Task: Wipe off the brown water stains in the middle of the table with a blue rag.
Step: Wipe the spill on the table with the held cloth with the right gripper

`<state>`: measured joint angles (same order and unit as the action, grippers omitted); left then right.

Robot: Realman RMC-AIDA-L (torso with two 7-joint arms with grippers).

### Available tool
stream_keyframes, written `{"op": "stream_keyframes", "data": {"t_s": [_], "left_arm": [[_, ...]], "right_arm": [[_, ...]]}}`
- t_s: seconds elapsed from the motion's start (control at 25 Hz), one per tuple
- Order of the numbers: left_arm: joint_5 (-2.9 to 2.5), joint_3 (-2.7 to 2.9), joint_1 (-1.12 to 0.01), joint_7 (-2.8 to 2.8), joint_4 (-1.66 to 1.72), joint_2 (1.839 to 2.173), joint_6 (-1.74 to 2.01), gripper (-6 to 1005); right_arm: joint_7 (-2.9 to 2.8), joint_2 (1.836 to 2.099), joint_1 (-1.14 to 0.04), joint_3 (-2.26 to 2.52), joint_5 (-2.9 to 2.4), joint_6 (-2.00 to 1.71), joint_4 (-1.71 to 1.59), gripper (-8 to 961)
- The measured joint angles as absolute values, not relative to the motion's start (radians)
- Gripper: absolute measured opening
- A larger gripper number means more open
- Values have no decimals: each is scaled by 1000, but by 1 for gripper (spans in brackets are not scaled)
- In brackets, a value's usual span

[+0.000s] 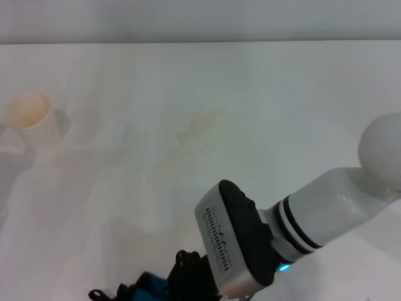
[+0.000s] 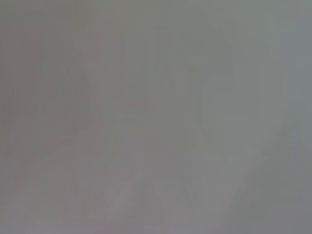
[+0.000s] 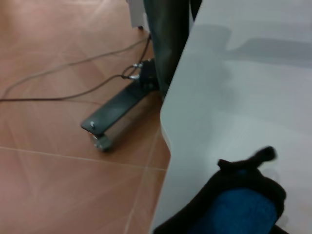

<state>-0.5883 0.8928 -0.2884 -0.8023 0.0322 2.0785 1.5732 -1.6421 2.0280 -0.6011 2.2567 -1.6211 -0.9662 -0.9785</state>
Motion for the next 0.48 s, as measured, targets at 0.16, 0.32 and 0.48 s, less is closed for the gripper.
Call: {"op": "stream_keyframes", "data": {"t_s": [0.16, 0.32, 0.48], "left_arm": [[-588, 893, -288, -802, 32, 2079, 1573, 888], [-589, 893, -288, -802, 32, 2079, 1573, 888], [-589, 893, -288, -802, 32, 2079, 1573, 888]], "right_arm": [[-1598, 2028, -605, 2313, -1571, -862, -962, 70], [-1530, 2028, -610, 2361, -1497, -765, -942, 70], [-1480, 2028, -612, 2392, -1457, -680, -940, 71]]}}
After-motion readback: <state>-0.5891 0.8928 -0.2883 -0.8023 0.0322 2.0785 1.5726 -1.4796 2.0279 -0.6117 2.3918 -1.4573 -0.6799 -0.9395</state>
